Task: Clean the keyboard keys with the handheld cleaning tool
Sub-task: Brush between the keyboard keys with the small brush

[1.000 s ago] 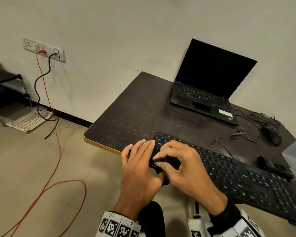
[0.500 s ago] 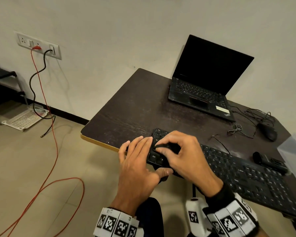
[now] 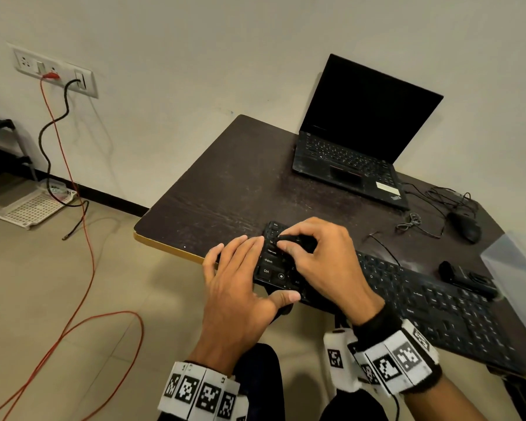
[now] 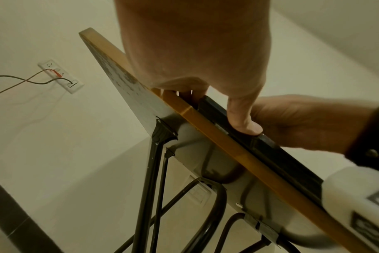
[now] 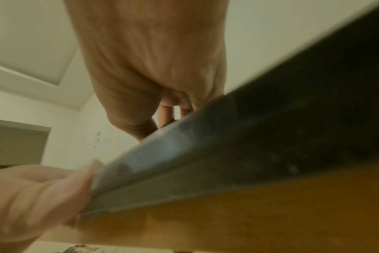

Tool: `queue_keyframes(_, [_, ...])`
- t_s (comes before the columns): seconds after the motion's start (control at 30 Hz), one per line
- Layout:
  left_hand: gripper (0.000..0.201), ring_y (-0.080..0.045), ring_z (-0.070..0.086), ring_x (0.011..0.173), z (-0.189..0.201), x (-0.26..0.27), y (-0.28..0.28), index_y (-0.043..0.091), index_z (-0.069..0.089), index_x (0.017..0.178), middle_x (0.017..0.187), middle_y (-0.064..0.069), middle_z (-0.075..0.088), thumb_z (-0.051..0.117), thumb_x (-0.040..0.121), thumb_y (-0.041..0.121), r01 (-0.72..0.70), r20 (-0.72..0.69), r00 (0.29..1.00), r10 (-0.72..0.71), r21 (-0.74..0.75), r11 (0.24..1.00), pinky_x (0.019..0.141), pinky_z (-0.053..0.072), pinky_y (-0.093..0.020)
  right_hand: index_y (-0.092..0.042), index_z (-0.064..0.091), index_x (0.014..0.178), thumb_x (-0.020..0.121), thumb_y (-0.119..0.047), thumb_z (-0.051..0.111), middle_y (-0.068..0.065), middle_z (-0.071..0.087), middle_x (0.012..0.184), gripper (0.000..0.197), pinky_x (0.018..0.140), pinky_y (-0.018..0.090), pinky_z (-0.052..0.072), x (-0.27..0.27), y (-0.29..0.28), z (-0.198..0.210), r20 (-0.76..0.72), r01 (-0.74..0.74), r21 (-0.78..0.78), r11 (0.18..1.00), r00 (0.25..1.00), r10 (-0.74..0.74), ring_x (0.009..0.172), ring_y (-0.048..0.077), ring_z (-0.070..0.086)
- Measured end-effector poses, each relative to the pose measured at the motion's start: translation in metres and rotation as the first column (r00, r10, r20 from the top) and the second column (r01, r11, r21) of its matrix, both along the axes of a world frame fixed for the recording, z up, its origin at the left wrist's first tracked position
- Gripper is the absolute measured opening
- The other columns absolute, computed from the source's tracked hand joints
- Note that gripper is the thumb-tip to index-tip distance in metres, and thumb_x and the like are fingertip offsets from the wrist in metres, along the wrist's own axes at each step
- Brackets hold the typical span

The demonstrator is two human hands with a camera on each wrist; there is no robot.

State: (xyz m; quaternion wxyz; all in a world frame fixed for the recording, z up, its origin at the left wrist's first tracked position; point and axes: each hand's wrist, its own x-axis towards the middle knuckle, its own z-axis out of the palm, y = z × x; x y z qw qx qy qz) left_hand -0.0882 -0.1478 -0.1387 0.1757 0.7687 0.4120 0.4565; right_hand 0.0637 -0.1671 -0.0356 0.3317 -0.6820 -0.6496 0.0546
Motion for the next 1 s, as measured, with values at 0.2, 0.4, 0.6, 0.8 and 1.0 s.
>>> queue_keyframes(0.2, [0.095, -0.016, 0.051, 0.142, 0.001, 0.0, -0.001, 0.008, 0.065, 0.139, 0.14, 0.005, 0.065, 0.055, 0.082, 0.083, -0.005, 0.041, 0.999, 0.004, 0.01, 1.0, 0.123, 0.023, -0.046, -0.033, 0.083, 0.109, 0.089, -0.026, 0.084, -0.017, 0.072, 0.102, 0.021, 0.09, 0.026, 0.054, -0.006, -0.013, 0.008, 0.012, -0.16, -0.191, 0.968, 0.986, 0.166, 0.098, 0.002, 0.068])
queue_keyframes(0.4, [0.102, -0.016, 0.05, 0.143, -0.001, 0.0, -0.001, 0.01, 0.063, 0.141, 0.142, 0.005, 0.064, 0.055, 0.077, 0.088, 0.001, 0.019, 1.0, -0.001, -0.011, 1.0, 0.123, 0.023, -0.048, -0.031, 0.082, 0.101, 0.086, -0.025, 0.087, -0.017, 0.074, 0.098, 0.017, 0.081, 0.018, 0.053, -0.006, -0.011, 0.015, 0.05, -0.116, -0.229, 0.966, 0.99, 0.13, 0.089, 0.003, 0.071])
queue_keyframes(0.6, [0.103, -0.013, 0.045, 0.145, 0.002, -0.001, -0.002, 0.011, 0.061, 0.143, 0.144, 0.007, 0.062, 0.058, 0.074, 0.088, 0.008, 0.033, 0.999, -0.007, -0.035, 0.999, 0.126, 0.016, -0.041, -0.03, 0.081, 0.094, 0.085, -0.029, 0.086, -0.017, 0.075, 0.091, 0.01, 0.087, 0.031, 0.055, 0.005, 0.004, 0.018, 0.135, -0.048, -0.175, 0.983, 0.988, 0.072, 0.088, 0.002, 0.068])
queue_keyframes(0.8, [0.101, -0.01, 0.042, 0.147, 0.002, -0.002, -0.001, 0.015, 0.061, 0.144, 0.144, 0.011, 0.061, 0.062, 0.071, 0.085, 0.022, 0.029, 0.999, -0.021, -0.06, 0.998, 0.127, 0.014, -0.04, -0.032, 0.078, 0.094, 0.089, -0.025, 0.083, -0.017, 0.073, 0.093, 0.01, 0.083, 0.029, 0.055, 0.006, 0.006, 0.024, 0.087, -0.255, -0.325, 0.911, 0.951, 0.297, 0.09, 0.004, 0.069])
queue_keyframes(1.0, [0.101, -0.01, 0.042, 0.148, 0.002, -0.001, -0.001, 0.016, 0.061, 0.144, 0.143, 0.012, 0.061, 0.061, 0.072, 0.087, 0.03, 0.02, 0.999, -0.029, -0.071, 0.997, 0.126, 0.017, -0.044, -0.031, 0.076, 0.095, 0.091, -0.023, 0.08, -0.015, 0.071, 0.095, 0.009, 0.084, 0.031, 0.054, 0.017, 0.026, 0.03, 0.163, -0.284, -0.29, 0.914, 0.926, 0.339, 0.091, 0.004, 0.067])
